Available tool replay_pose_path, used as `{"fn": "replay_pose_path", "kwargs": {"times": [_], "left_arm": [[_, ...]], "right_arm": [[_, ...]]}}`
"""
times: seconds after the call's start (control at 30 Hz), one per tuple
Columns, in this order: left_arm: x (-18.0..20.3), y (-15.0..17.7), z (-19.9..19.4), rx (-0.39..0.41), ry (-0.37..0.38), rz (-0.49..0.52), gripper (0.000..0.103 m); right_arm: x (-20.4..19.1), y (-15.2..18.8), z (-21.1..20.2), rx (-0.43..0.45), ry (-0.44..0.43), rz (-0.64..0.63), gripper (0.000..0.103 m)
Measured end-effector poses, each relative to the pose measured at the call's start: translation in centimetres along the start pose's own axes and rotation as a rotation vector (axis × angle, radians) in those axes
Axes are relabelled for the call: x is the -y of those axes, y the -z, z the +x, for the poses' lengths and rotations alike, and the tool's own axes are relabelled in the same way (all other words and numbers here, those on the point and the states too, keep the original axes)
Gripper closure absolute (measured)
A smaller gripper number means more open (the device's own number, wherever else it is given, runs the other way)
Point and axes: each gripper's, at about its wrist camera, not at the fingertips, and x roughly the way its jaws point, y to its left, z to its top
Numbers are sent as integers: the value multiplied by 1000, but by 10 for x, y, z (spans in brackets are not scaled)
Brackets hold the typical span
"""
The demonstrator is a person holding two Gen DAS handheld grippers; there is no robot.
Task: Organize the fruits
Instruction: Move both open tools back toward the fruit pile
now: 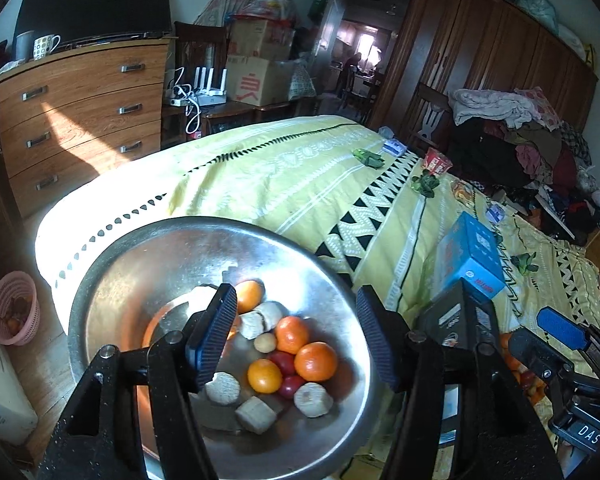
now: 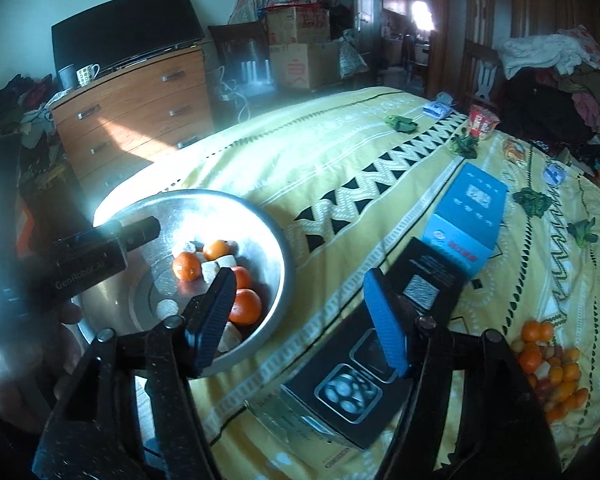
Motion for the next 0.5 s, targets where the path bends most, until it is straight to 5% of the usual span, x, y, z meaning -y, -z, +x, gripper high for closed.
{"fn": "replay_pose_path", "kwargs": {"times": [0.1, 0.5], "left_arm": [[31, 1, -8, 14, 46, 36, 35], [171, 39, -18, -27, 246, 245, 34]], "right_arm": [[20, 9, -17, 18, 73, 2, 27], [113, 68, -62, 15, 218, 144, 27]]}}
